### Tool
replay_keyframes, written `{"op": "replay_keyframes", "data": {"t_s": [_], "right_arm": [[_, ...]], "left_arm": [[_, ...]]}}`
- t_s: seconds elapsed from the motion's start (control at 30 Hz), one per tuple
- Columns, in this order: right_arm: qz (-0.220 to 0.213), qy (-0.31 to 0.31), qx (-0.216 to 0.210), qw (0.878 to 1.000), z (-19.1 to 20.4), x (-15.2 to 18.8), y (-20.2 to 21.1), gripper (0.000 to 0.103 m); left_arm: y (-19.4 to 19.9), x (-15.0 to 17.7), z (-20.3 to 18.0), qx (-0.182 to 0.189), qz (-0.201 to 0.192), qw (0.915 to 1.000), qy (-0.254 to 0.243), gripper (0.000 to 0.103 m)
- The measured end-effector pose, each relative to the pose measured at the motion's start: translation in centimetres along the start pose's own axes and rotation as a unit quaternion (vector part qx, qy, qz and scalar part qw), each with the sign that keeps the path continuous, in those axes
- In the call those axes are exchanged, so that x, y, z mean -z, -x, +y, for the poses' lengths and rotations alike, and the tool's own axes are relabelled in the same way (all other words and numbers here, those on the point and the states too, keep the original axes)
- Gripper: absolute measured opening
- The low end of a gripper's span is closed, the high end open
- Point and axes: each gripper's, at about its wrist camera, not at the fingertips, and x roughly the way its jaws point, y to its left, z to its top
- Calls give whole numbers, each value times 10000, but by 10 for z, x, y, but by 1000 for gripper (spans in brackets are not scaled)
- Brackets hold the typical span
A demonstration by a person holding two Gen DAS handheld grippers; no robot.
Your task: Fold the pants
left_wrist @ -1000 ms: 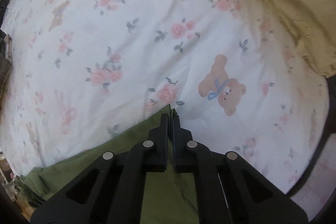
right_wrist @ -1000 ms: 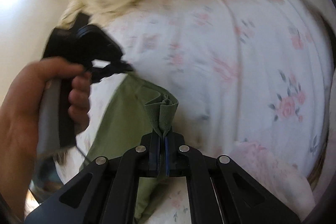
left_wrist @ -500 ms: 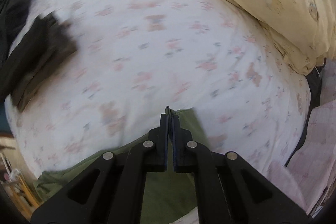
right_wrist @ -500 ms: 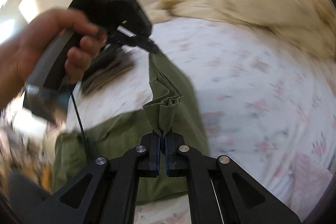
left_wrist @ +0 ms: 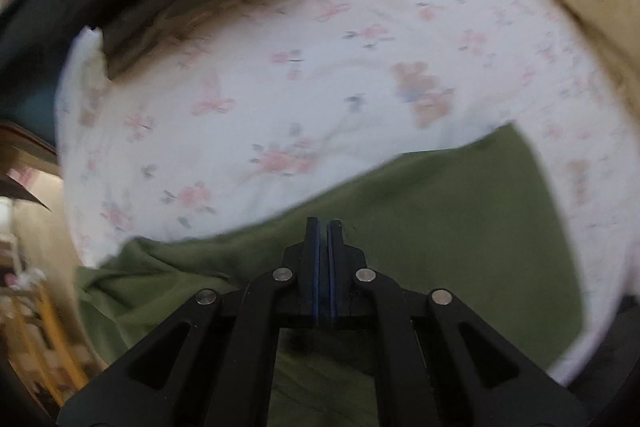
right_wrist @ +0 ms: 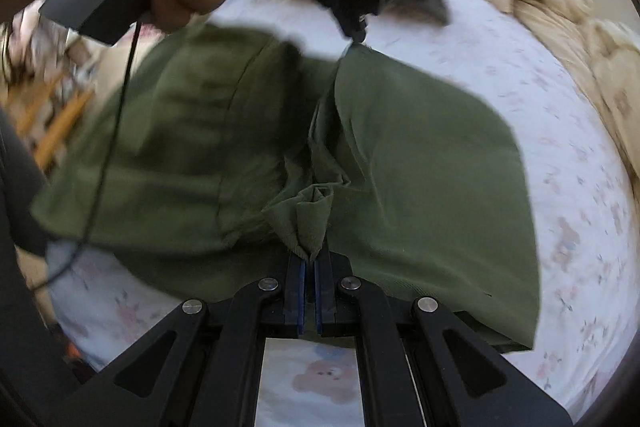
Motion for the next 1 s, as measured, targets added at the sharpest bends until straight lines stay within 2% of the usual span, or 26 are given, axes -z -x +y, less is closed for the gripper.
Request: {"op": "replay_keyframes", "data": {"t_s": [0.07,0.13,0.2,0.23,0.3,0.4,0.47,0.5,0.53,0.6,0.63,0.67,0.73,0.77,0.83,0.87,0.93,0.97,1.0], "right_arm": [[245,182,100,9995,10,4,-17,2],[413,212,73,9989,13,8,-29,3],[380,95,22,9992,11,9,-28,4],[412,50,8,9991,10,9,-28,7],[501,-23,-44,9987,7,12,-28,7],[624,-129,-112,9979,1,16,-25,8],[698,-244,-213,9970,-3,16,-17,16],[696,-361,-336,9964,-6,15,-10,19],[664,-558,-576,9946,-13,15,1,28],[499,-1003,-1081,9878,-23,23,29,41],[334,-1251,-1278,9833,-33,26,45,49],[49,-1612,-1386,9771,-51,31,67,53],[-302,-2191,-1238,9673,-86,38,94,53],[-413,-2538,-996,9612,-108,42,104,53],[-344,-3101,-303,9496,-146,44,108,53],[-251,-3273,-76,9445,-159,48,107,53],[199,-3689,236,9290,-182,56,96,53],[625,-3691,174,9271,-187,58,84,53],[885,-3536,150,9311,-185,57,77,53]], "left_arm": [[-8,5,5,-41,0,10000,-2,1],[-13,8,11,97,55,9999,123,1],[-9,11,17,213,-49,9993,296,2],[-6,11,18,250,-98,9991,315,2],[2,11,19,455,-184,9981,360,2],[8,6,19,543,-211,9977,348,4],[12,4,17,650,-242,9970,342,20],[14,4,16,732,-234,9964,348,39],[17,6,14,837,-215,9956,354,47],[24,12,7,1011,-221,9944,210,47],[28,15,2,1051,-202,9942,99,47],[33,20,-5,1107,-226,9936,1,47],[42,31,-15,1279,-258,9915,-31,47],[44,37,-20,1449,-205,9892,16,47],[44,51,-32,1699,-45,9854,79,47],[41,60,-40,1812,61,9834,105,47],[31,77,-57,1881,259,9818,20,47],[22,88,-68,1854,430,9817,-113,47],[12,97,-78,1790,595,9818,-234,47]]}}
